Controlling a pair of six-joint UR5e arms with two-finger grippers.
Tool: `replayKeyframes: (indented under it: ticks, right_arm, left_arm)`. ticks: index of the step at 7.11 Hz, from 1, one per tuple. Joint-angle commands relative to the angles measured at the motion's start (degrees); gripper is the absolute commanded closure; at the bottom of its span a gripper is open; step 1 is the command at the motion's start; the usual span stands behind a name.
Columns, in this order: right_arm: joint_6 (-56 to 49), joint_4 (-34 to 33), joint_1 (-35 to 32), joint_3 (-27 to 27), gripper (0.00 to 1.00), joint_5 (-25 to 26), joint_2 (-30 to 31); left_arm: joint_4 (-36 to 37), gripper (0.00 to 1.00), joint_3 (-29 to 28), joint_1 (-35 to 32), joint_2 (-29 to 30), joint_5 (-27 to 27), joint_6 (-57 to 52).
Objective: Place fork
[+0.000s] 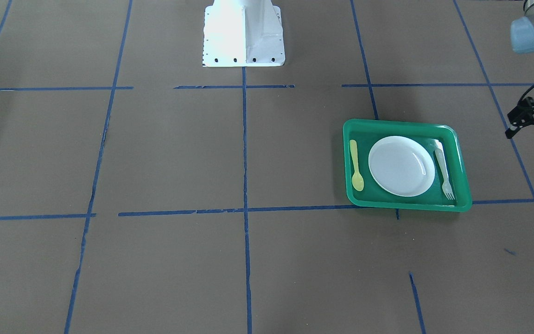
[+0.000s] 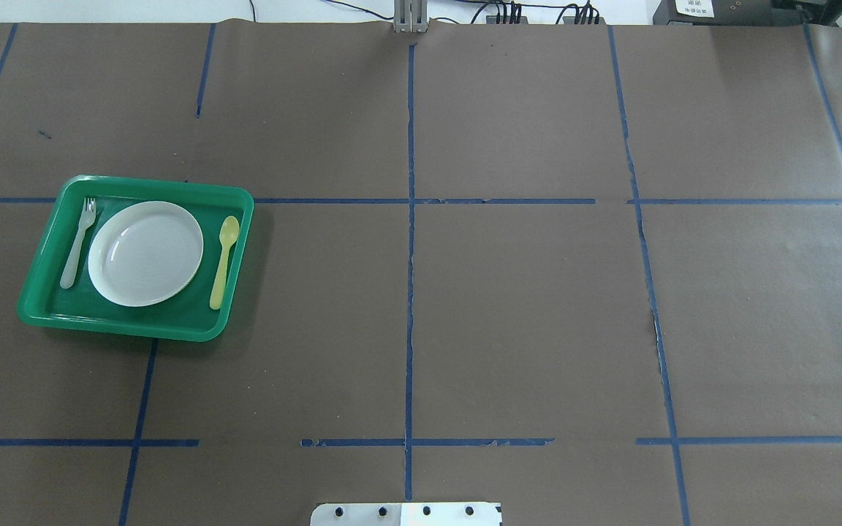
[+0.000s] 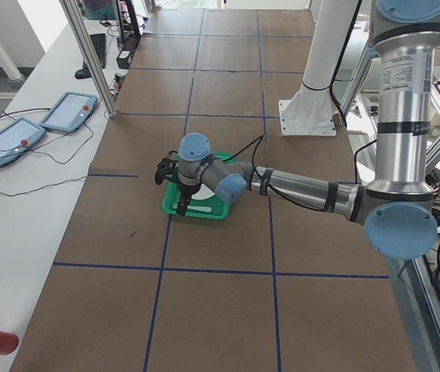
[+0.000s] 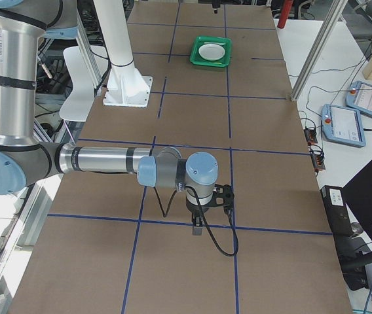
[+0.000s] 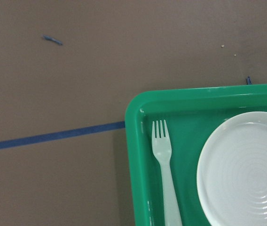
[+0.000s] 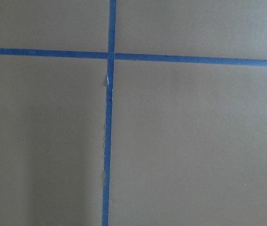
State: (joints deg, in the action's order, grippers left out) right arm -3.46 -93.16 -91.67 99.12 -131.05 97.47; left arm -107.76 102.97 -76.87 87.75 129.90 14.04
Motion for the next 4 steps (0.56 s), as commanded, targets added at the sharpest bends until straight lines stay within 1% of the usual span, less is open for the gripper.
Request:
replayKeyframes:
  ticks: [1,2,3,4]
  right_arm:
    - [-0.05,0.00,0.00,0.02,0.00,0.00,0.00]
    - [-0.06,0.00,0.00,0.02,0.00,0.00,0.00]
    - [-0.06,0.00,0.00,0.02,0.00,0.00,0.00]
    - [-0.06,0.00,0.00,0.02,0.00,0.00,0.00]
  left_arm:
    - [11.75,0.00,-0.66,-8.88,0.23,-0.17,-17.33]
    - [12.39,0.00,-4.76,-13.69,-0.20,0.18,-20.60]
    - [14.75,0.00,-7.67,-16.18,-0.82,3.84,-20.46]
    - [15.20,0.00,-8.48,-16.38,-2.39,5.61,-20.29]
